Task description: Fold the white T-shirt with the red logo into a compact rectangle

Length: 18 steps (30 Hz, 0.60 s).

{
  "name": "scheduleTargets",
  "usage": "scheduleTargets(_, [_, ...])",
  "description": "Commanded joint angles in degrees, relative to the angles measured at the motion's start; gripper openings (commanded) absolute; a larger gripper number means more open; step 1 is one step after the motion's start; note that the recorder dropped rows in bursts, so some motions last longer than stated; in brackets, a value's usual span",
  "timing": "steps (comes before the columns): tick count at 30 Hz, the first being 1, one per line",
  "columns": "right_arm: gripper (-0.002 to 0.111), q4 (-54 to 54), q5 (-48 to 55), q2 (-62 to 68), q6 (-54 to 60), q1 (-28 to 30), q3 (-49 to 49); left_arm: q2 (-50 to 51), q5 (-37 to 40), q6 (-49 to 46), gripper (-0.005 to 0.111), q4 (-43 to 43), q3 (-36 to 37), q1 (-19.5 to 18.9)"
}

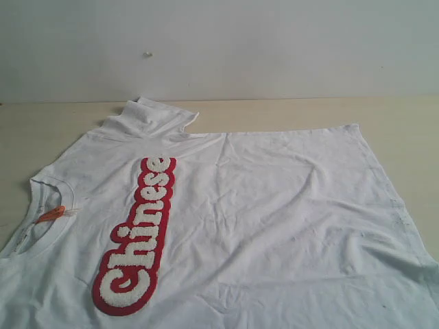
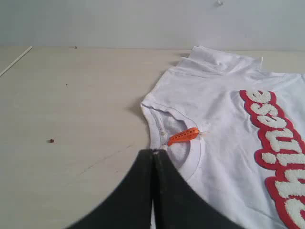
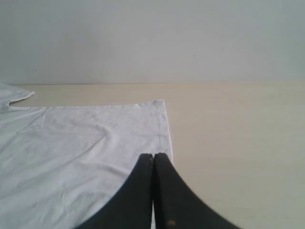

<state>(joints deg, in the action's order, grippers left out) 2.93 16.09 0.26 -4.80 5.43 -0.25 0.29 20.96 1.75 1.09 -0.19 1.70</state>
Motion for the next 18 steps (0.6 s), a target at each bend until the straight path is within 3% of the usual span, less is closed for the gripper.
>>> scheduleTargets(1, [0.0,0.0,-0.7,-0.3,0.0,0.3,0.3,-0.3,-0.7,-0.3,0.0,-0.2,0.2,-0.2])
scheduleTargets(9, [0.0,0.4,-0.7,-0.3,0.6,0.3,0.3,-0.3,-0.7,-0.3,0.0,-0.2,0.2,-0.2])
scheduleTargets(13, [0.0,0.6,-1.8,-0.3,0.6,0.3,0.3,-0.3,-0.8,-6.5,0.0,3.1,0.2,-0.2])
scheduleTargets(16, [0.0,0.5,-9.3,-0.3,0.4,0.3,0.3,-0.3,-11.7,-4.4,0.0,1.8,0.2,-0.2])
scheduleTargets(18, [0.0,0.5,-15.5,-0.3,0.4,0.3,0.3,-0.3,-23.4,-4.3,0.0,1.8,0.2,-0.2])
